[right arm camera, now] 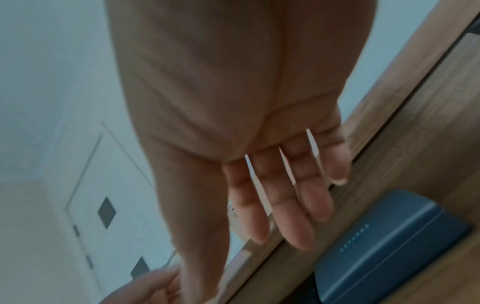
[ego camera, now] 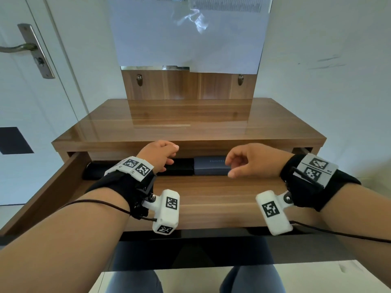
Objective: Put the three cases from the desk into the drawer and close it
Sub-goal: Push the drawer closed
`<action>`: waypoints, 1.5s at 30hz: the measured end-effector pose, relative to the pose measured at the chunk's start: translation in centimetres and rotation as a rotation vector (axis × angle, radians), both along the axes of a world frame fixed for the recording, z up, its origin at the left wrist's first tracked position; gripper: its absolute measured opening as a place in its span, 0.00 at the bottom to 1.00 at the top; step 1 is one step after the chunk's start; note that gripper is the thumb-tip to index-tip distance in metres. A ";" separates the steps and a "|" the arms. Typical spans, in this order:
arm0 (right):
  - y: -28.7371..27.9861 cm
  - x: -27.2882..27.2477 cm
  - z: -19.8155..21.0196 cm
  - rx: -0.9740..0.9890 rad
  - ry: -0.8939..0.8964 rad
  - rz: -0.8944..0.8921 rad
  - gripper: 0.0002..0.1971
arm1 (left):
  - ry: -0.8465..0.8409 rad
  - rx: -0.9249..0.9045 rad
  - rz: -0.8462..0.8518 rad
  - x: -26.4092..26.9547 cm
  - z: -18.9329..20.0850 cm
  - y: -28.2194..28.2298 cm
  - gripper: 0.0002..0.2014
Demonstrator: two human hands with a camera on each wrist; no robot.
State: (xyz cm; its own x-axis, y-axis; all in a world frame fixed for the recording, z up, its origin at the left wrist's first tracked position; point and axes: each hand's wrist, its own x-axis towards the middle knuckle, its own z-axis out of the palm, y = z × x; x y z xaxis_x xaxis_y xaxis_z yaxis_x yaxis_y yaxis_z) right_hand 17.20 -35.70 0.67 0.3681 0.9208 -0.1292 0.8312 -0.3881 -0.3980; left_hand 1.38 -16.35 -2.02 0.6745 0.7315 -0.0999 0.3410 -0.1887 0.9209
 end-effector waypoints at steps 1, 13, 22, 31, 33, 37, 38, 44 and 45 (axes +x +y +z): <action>-0.3 -0.7 0.1 -0.064 0.015 0.044 0.19 | 0.002 0.000 -0.005 -0.2 0.1 -0.2 0.07; -1.2 -6.1 -2.4 -0.346 0.056 0.233 0.30 | -0.007 -0.002 -0.029 -2.4 0.2 -1.6 0.05; -0.7 -6.3 -2.7 -0.286 -0.077 0.293 0.33 | 0.012 0.006 -0.032 -2.8 -0.4 -1.4 0.04; 0.6 -4.4 -3.2 -0.185 -0.239 0.203 0.29 | 0.004 0.010 -0.011 -2.4 0.3 -0.4 0.05; 1.1 -3.9 -3.1 -0.170 -0.297 0.172 0.31 | 0.006 0.014 -0.007 -2.3 0.3 0.0 0.04; 2.2 -3.0 -3.1 -0.079 -0.347 0.061 0.32 | 0.015 0.019 0.008 -2.2 0.3 0.6 0.04; 2.6 -2.8 -3.0 -0.053 -0.368 0.037 0.32 | 0.027 0.025 0.009 -2.2 0.3 0.8 0.04; 4.9 -0.9 -3.3 0.019 -0.408 -0.070 0.36 | 0.081 0.064 -0.023 -1.4 0.7 1.6 0.09; 5.3 -0.5 -3.2 0.025 -0.405 -0.087 0.37 | 0.092 0.074 -0.029 -1.1 0.8 1.7 0.10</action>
State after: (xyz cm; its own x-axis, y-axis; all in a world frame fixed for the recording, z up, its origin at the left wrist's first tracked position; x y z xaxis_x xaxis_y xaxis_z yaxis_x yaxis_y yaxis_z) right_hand 16.68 -30.40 -2.57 0.4614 0.8848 0.0644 0.8870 -0.4584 -0.0560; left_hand 0.28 -14.62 -1.21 0.6858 0.7196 -0.1087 0.4166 -0.2657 0.8694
